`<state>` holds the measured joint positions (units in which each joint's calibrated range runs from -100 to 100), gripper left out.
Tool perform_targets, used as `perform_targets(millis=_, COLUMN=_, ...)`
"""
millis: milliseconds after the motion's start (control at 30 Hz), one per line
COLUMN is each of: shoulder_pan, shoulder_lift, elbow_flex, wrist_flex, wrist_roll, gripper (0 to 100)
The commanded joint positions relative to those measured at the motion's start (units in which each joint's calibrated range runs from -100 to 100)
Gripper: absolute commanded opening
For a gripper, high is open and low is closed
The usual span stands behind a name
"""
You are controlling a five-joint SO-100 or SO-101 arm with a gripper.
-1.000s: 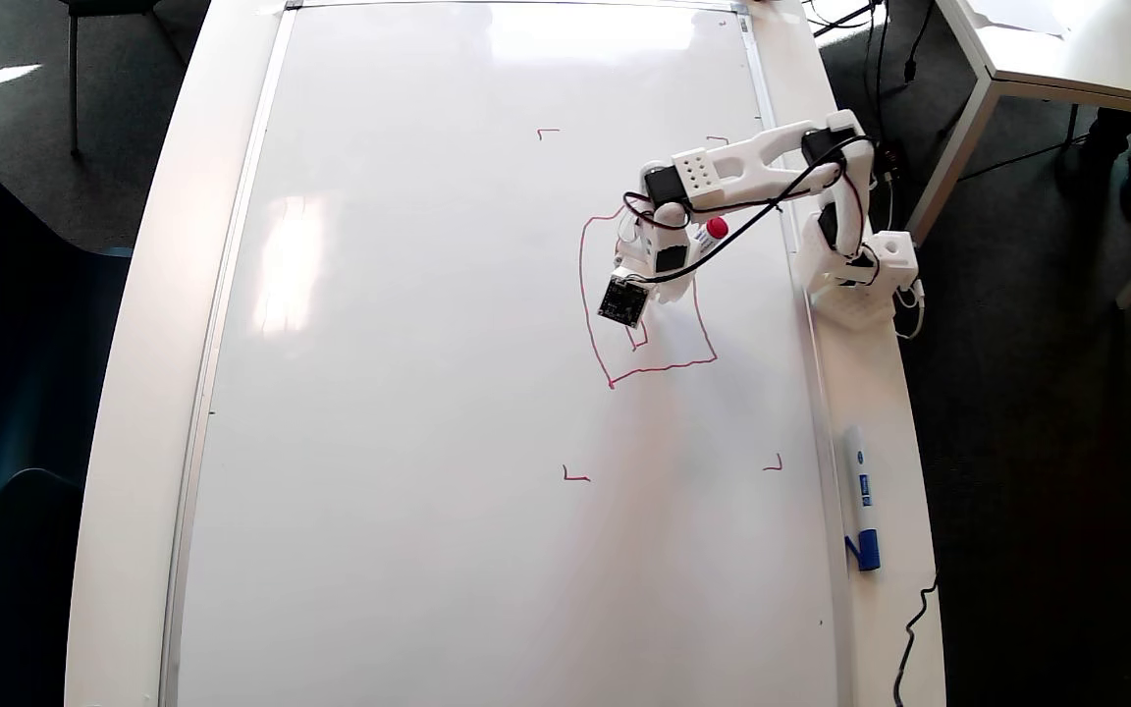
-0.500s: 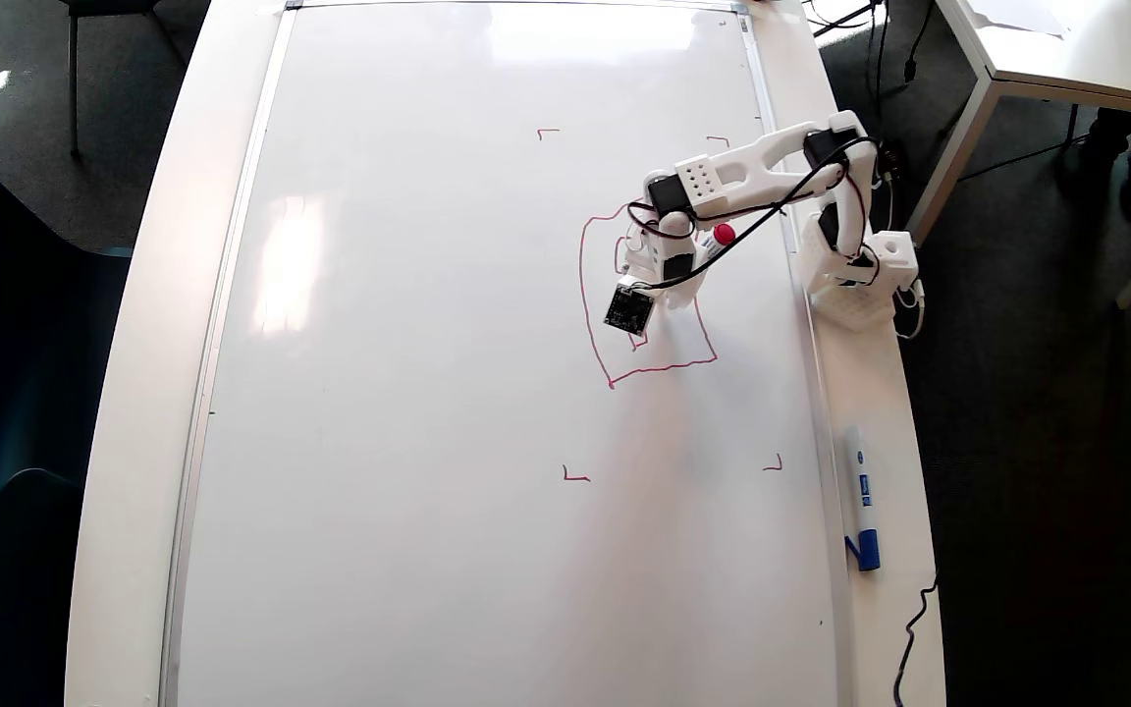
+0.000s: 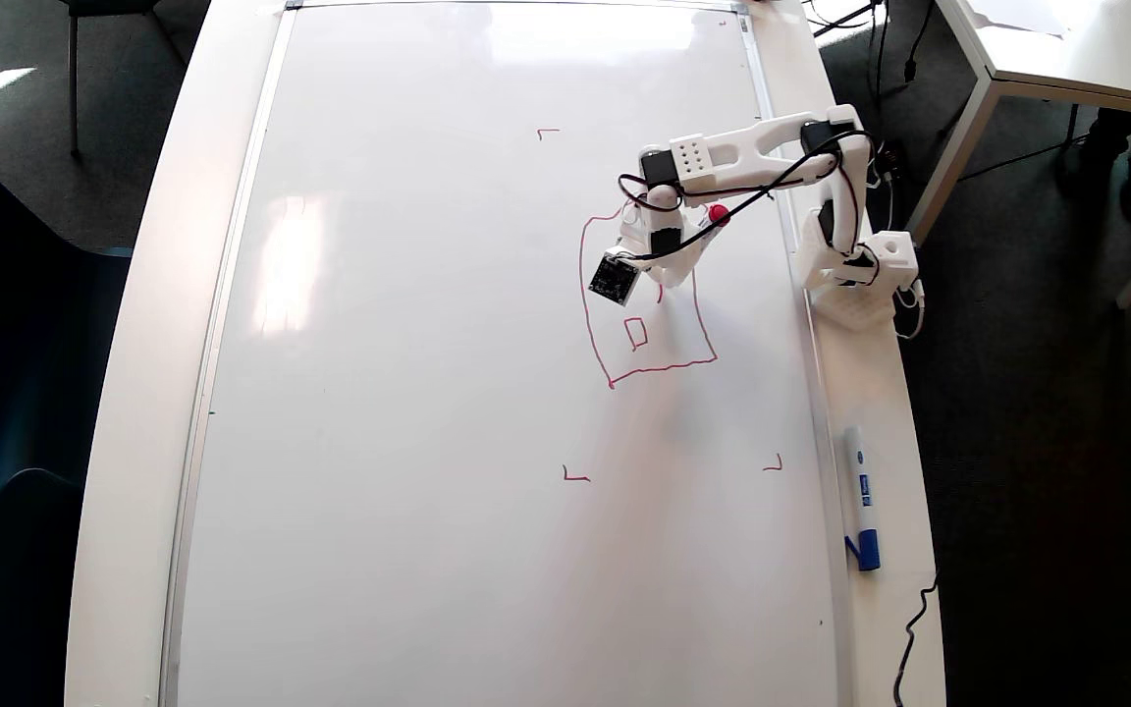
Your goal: Draw on a whiteboard a robot head using a pen attached to the gripper
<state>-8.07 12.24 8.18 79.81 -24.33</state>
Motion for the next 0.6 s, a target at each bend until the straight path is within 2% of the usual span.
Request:
perform_targets(millis=0, shoulder_pan=0.6, shoulder_lift=-0.4, elbow_flex=0.2, wrist_flex=0.1, wrist_roll=0.0, gripper=1)
perform_targets(millis=567, shoulder_pan=-0.9, shoulder_lift=-4.3, elbow_flex=9.8, wrist_flex=-0.3, wrist_roll=-0.3, gripper=1)
